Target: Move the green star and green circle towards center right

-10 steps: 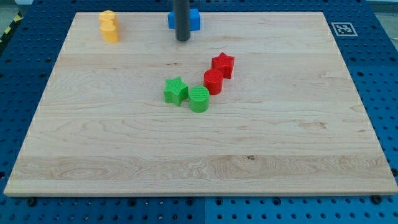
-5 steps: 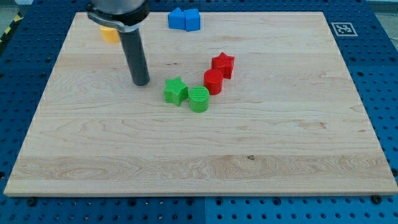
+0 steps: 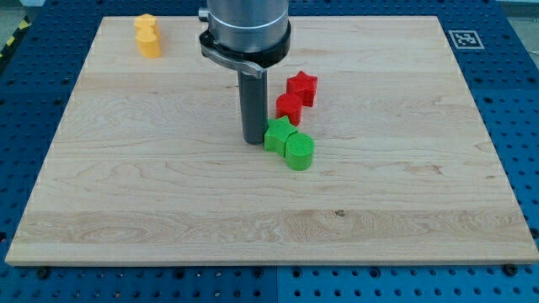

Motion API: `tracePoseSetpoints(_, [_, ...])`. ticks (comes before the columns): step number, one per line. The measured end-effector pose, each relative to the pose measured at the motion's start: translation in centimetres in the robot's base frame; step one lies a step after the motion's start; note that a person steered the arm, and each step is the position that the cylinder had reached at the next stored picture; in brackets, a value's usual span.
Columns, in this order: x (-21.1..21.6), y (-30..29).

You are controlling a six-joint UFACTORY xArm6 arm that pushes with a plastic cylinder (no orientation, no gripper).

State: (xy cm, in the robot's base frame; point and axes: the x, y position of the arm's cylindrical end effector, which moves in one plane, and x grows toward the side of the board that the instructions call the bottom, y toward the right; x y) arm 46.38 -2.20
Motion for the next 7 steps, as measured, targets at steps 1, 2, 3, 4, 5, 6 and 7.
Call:
tracePoseSetpoints(1, [0.4,1.1])
tracePoseSetpoints(2, [0.5,3.0])
tracePoseSetpoints(3, [1.2,4.5])
tracePoseSetpoints(4, [3.2,5.9])
tracePoseSetpoints(5, [5.5,7.9])
tracePoseSetpoints(6, [6.4,11.0])
tracePoseSetpoints(7, [6.6,15.1])
